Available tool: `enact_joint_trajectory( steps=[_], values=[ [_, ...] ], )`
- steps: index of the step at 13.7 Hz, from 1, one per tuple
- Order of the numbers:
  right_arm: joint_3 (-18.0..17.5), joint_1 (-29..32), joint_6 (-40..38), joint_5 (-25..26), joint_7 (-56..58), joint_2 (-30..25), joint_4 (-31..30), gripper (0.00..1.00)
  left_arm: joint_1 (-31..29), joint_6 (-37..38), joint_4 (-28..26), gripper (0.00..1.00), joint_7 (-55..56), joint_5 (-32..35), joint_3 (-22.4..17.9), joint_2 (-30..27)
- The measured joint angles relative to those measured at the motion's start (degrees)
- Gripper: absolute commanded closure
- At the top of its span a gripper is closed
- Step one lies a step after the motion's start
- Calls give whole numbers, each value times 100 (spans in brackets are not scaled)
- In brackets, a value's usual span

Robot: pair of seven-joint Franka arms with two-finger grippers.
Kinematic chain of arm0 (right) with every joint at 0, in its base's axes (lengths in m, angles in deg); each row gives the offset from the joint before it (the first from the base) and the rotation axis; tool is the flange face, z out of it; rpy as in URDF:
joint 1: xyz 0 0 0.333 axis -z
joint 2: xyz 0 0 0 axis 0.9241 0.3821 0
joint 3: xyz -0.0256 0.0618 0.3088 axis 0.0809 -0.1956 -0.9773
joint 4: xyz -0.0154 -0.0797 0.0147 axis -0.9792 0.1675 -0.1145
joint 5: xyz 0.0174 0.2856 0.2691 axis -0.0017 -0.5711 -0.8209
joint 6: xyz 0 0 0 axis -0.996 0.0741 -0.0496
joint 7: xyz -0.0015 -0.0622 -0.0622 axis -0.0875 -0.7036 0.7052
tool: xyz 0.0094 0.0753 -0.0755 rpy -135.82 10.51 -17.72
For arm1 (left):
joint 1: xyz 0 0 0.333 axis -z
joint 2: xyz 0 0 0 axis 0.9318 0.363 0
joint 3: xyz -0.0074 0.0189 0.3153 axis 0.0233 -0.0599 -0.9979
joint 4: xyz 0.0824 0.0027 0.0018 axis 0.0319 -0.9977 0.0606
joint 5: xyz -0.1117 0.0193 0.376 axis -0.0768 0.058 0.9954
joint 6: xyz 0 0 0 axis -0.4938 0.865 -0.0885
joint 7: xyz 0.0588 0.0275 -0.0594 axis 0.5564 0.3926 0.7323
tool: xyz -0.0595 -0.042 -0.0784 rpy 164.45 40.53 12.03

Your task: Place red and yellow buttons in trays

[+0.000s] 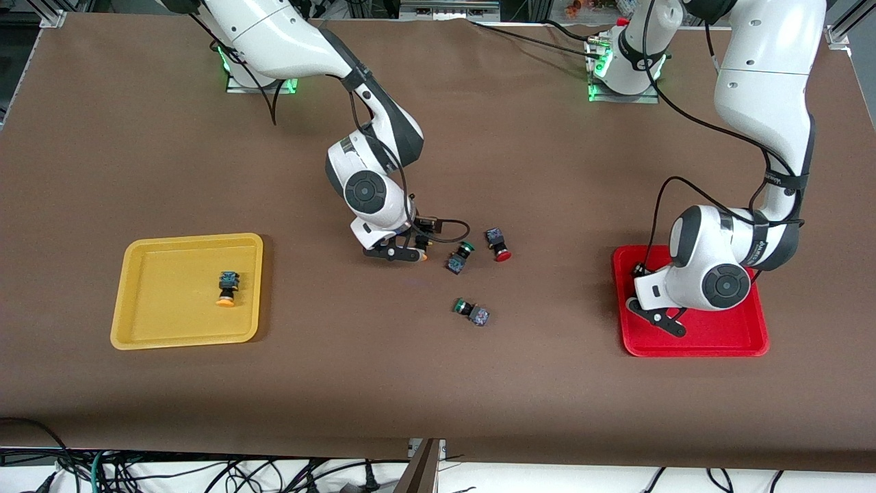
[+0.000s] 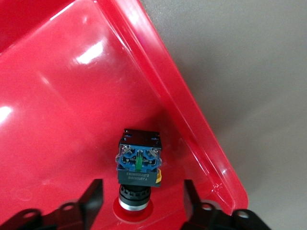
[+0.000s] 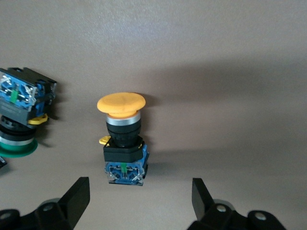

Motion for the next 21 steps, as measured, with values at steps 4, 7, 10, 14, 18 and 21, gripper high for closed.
enact_joint_trajectory(
  steps=[4, 7, 10, 14, 18, 21],
  values=[
    [0, -133, 458, 0, -66, 129, -136, 21, 25, 275, 25, 0, 5, 0, 73, -173],
    [2, -192, 601, 6, -139, 225, -147, 77, 207, 840, 139, 0, 274, -4, 132, -616],
    [87, -182, 610, 9, -145, 209, -136, 100, 290, 1088, 293, 0, 1155, -289, 335, -905],
    [736, -169, -214, 86, 453, -174, -68, 100, 452, 1084, 357, 0, 2902, -1410, 643, -880],
    [2314, -109, -1512, 104, 3130, -654, -129, 100, 1016, 130, 321, 0, 4557, -2185, 681, -669],
    [3248, 10, -1566, 92, 4910, -675, -457, 100, 1737, -366, 239, 0, 6135, -1420, 678, -366]
  ],
)
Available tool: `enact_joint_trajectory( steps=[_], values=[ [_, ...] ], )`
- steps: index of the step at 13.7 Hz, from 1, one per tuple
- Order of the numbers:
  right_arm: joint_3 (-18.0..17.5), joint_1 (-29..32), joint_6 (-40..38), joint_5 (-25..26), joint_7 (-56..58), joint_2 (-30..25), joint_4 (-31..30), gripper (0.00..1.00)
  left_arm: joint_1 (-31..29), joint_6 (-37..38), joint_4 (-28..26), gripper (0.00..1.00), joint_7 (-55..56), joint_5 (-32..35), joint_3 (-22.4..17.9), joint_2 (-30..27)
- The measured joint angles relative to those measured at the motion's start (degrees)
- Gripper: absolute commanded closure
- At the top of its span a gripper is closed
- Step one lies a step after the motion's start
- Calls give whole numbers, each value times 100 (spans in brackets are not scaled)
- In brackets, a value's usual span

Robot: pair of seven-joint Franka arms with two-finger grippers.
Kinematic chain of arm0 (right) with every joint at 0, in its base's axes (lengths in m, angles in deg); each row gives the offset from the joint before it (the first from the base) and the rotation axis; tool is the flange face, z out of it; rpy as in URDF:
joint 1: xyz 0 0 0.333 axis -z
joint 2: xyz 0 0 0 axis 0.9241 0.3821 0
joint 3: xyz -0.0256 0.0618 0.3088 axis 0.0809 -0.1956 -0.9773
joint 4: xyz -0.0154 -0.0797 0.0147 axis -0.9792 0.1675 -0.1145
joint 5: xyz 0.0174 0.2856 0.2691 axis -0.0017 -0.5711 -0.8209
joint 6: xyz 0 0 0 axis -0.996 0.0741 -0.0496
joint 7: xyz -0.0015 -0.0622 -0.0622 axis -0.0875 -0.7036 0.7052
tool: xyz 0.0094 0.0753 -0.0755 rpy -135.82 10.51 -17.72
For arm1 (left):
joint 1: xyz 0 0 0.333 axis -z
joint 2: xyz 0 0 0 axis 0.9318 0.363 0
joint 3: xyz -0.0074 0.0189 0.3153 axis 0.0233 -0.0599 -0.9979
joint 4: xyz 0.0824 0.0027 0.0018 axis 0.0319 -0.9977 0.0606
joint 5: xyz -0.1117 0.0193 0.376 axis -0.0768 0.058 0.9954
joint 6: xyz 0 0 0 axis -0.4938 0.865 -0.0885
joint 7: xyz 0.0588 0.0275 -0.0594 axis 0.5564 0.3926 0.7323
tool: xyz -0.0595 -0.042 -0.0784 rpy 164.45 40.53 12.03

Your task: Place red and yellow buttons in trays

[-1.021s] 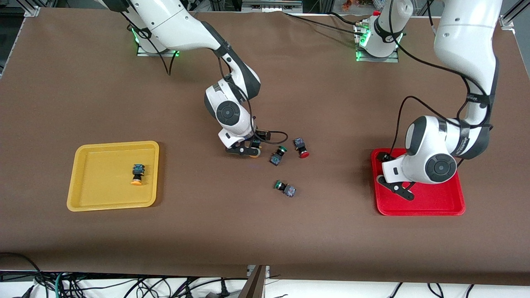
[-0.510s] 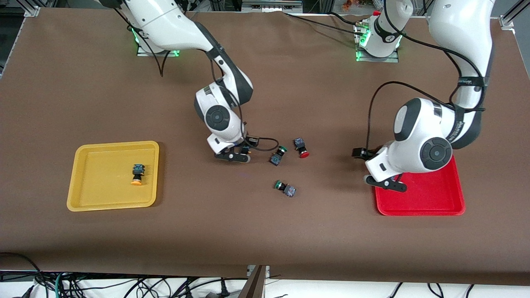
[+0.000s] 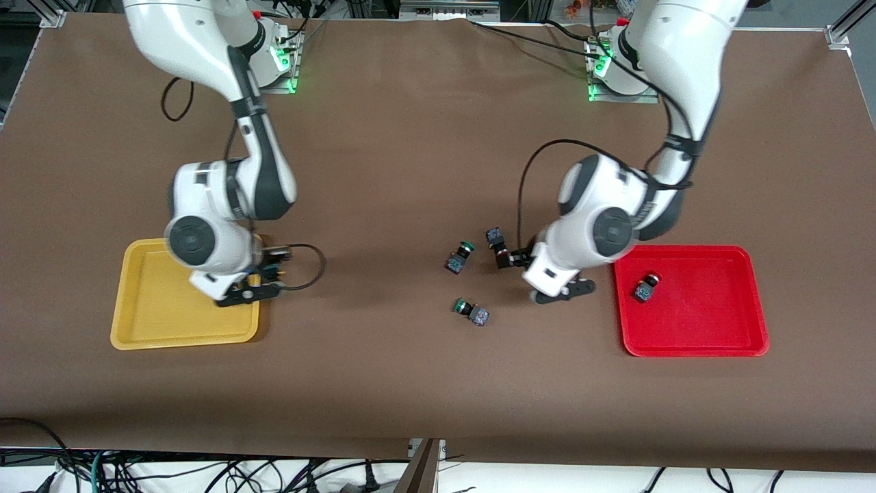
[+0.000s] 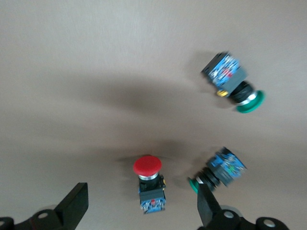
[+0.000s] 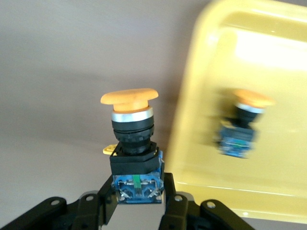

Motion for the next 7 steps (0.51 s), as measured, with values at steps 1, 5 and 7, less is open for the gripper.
enact_joint_trajectory(
  steps=[1, 5, 7],
  values=[
    [111, 110, 82, -4, 367, 10, -165, 95, 168, -53, -44, 0, 385, 269, 1, 75],
    [136, 510, 534, -369, 1036, 135, -601, 5, 582, -160, -363, 0, 824, 499, -6, 153],
    [108, 492, 546, -524, 1038, 184, -602, 1, 631, -514, -609, 0, 836, 500, -11, 152]
  ],
)
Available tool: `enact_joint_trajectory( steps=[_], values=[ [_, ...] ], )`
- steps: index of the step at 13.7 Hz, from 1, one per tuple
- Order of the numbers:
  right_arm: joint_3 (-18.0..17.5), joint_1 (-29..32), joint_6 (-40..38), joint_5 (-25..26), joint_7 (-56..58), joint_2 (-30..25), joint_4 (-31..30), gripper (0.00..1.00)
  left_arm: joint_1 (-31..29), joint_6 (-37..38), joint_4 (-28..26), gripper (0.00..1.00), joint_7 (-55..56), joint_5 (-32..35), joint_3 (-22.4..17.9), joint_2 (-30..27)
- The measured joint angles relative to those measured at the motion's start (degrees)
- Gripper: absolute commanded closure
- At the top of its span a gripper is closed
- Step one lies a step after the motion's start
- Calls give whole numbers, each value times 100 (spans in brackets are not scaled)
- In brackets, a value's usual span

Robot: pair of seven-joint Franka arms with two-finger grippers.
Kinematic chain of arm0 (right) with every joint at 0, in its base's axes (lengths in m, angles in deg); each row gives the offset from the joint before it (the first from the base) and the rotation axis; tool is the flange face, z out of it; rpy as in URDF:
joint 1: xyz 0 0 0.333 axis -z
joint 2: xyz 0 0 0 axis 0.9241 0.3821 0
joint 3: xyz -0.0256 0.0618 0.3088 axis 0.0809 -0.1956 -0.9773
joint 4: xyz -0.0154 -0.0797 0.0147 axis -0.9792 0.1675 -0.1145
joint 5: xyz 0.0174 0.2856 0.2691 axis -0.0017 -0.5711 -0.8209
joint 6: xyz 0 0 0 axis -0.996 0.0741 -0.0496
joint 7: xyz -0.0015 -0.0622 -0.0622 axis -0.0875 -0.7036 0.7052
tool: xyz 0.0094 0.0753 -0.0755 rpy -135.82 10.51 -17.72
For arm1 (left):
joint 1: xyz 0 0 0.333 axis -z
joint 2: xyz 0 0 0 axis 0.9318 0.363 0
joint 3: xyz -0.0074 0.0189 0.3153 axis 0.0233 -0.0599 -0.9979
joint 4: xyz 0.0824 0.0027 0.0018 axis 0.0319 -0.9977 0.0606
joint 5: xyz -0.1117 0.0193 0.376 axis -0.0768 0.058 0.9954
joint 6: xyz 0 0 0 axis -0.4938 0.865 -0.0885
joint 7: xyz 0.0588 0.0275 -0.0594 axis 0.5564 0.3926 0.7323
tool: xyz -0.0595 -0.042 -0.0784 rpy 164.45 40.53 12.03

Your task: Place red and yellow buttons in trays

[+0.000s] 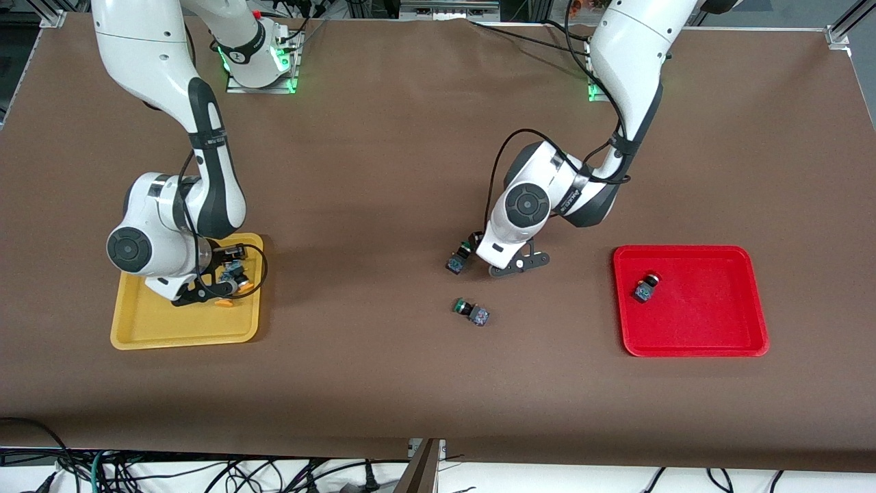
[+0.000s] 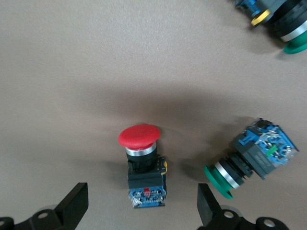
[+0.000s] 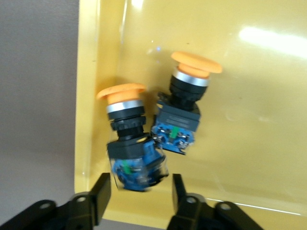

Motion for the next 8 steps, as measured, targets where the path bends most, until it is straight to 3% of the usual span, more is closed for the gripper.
enact_joint_trajectory(
  steps=[2, 3, 6, 8],
  values=[
    [-8, -30, -50, -38, -1, -22, 77, 1, -1, -524, -356, 3, 0, 0, -12, 2],
    [-8, -36, -178, -72, -3, -42, 177, 1, 0, -739, -517, 12, 0, 0, -12, 2],
    [-7, -46, -778, -164, -24, -163, 661, 1, 3, -934, -646, 61, 0, 0, -11, 1],
    [-9, -89, -964, -185, -285, -269, 959, 1, 16, -934, -658, 71, 0, 0, -9, 2]
  ],
)
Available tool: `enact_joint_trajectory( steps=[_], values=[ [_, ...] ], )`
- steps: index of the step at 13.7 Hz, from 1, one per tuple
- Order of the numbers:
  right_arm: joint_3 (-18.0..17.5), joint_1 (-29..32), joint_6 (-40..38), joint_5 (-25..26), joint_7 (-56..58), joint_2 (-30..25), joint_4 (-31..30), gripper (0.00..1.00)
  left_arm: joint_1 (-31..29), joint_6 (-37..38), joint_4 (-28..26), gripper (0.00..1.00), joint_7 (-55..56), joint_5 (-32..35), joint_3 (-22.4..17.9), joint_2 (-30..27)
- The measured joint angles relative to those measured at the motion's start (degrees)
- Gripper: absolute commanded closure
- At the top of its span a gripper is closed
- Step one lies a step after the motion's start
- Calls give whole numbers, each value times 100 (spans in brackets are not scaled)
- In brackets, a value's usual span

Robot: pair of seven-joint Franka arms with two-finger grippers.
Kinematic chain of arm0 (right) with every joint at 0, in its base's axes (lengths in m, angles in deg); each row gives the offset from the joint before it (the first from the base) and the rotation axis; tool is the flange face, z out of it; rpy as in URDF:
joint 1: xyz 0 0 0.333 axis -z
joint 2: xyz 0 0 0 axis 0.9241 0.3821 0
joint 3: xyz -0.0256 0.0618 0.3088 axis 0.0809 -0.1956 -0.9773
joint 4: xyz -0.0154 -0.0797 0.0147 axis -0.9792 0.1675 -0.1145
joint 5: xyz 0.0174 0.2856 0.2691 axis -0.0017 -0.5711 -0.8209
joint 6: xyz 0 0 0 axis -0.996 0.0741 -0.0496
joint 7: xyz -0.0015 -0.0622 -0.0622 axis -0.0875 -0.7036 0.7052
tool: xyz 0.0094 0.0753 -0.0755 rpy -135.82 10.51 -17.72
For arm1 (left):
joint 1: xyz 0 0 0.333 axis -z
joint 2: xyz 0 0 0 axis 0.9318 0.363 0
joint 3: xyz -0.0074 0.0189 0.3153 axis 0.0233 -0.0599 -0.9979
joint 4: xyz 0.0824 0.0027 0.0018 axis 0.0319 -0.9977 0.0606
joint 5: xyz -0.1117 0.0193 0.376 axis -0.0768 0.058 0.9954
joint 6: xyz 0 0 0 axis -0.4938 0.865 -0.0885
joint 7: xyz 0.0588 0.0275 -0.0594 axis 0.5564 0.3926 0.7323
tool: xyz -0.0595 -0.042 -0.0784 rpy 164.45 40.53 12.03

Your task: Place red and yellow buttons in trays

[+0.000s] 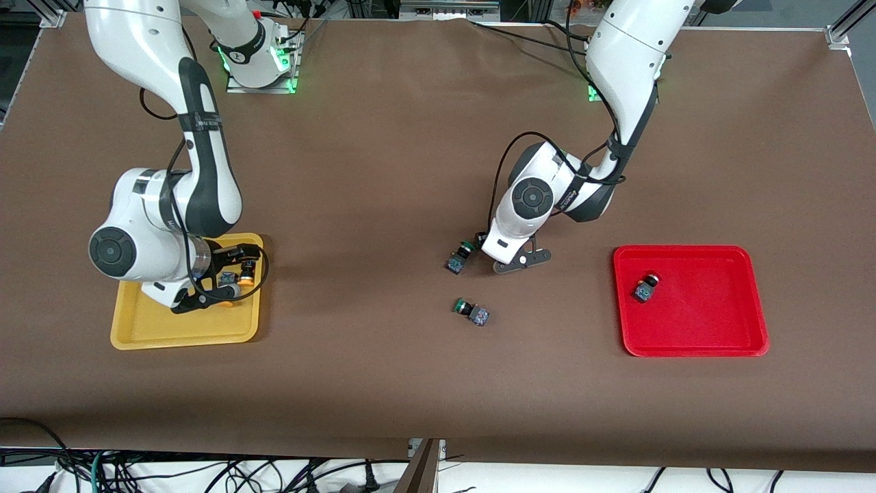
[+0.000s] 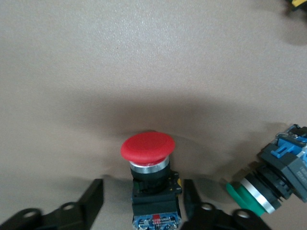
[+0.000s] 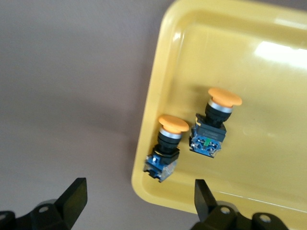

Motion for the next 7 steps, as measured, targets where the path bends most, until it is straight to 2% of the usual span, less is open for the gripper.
enact_joint_trajectory(
  steps=[4, 6, 7],
  values=[
    [-5, -524, -15, 16, -1263, -422, 170, 0, 33, -5, 10, 86, 0, 0, -2, -4],
    [-3, -630, -10, 99, -1405, -526, 305, 0, 6, 68, 69, 86, 0, 0, -47, -98],
    [28, -629, -52, 187, -1418, -567, 513, 0, -88, 475, 161, 86, -35, 7, -125, -328]
  ],
)
